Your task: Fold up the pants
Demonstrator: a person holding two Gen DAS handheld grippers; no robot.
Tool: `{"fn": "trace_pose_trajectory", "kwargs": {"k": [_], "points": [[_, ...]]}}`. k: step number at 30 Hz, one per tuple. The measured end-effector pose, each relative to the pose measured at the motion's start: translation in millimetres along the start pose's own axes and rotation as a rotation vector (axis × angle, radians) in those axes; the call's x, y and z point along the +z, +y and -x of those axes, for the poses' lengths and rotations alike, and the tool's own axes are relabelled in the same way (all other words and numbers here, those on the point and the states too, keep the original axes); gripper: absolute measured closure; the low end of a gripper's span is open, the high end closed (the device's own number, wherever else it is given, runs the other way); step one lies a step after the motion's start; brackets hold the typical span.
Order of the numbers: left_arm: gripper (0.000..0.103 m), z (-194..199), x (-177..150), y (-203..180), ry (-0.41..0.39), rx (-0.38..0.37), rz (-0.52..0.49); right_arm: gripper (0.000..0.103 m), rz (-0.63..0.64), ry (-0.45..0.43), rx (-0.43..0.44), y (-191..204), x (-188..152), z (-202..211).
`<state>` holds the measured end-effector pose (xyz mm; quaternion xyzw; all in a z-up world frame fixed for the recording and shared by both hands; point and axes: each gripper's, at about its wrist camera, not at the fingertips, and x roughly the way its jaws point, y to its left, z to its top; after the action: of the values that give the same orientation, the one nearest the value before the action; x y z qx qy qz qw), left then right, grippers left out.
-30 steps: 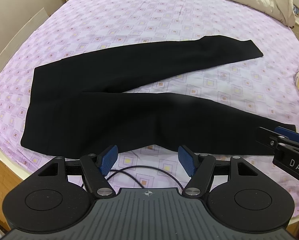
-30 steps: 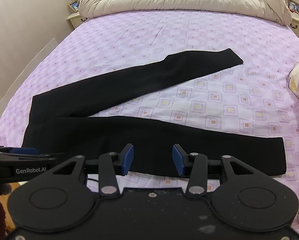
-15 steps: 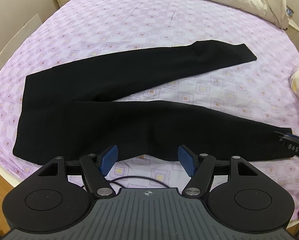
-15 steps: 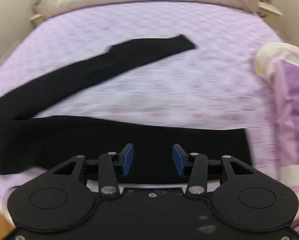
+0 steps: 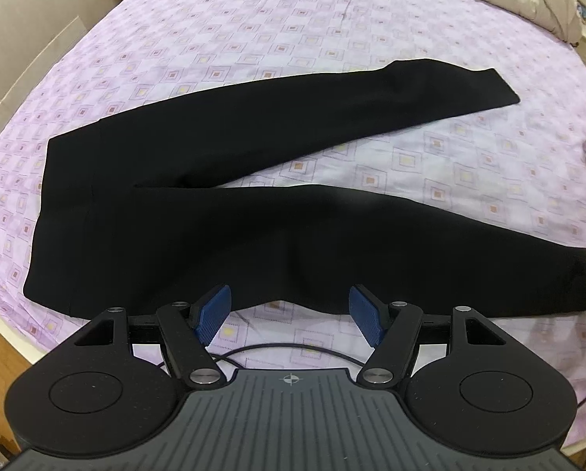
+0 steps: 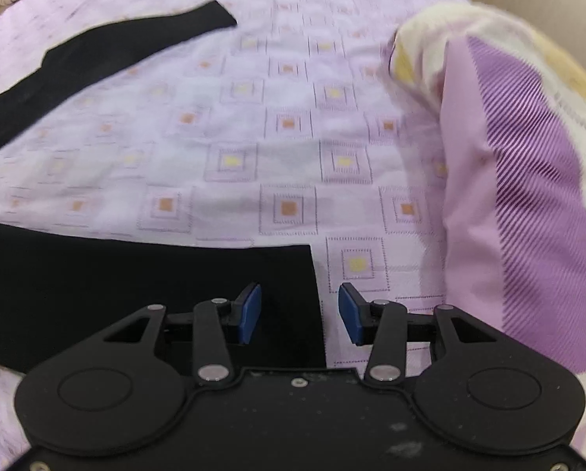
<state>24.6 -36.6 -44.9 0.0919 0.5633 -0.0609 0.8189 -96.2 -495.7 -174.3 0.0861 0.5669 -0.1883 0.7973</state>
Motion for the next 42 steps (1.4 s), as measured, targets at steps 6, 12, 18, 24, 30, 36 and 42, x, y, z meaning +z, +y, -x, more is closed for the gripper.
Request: {"fn": "trace_pose_trajectory", "kwargs": {"k": [6,12,18,24,30,36,42], "points": [[0.037,-9.4,2.3,0.7,0.011,0.019,0.007,0.052,-0.084,0.066,0.144,-21.4,2.9,-25.4],[0.037,-17.7,5.8,4.7,0.021,0.046,0.014,0.094,0.053,0.015,0.145,-3.2,25.4,0.1],[0.037,-26.3,13.3,11.9,-0.01,0.062,0.021,0.093,0.132,-0.081,0.031,-9.9,75.4,11.0],[0.037,-59.3,18.2,19.5,-0.003,0.071,0.019,0.076,0.168,0.041,-0.062,1.2,84.4,-41.7],[0.038,-97.8,26.0,30.1,0.014,0.093,-0.022,0.067,0.06,-0.061,-0.135,-4.5,81.8,0.5],[0.036,-146.9,24.6,44.3,0.099,0.108,-0.067,0.066,-0.043,-0.12,-0.041,18.9,65.7,60.5],[0.018,-148.9,24.1,52.1,0.059,0.082,-0.07,0.064,-0.06,-0.121,0.046,81.4,52.4,92.0]]}}
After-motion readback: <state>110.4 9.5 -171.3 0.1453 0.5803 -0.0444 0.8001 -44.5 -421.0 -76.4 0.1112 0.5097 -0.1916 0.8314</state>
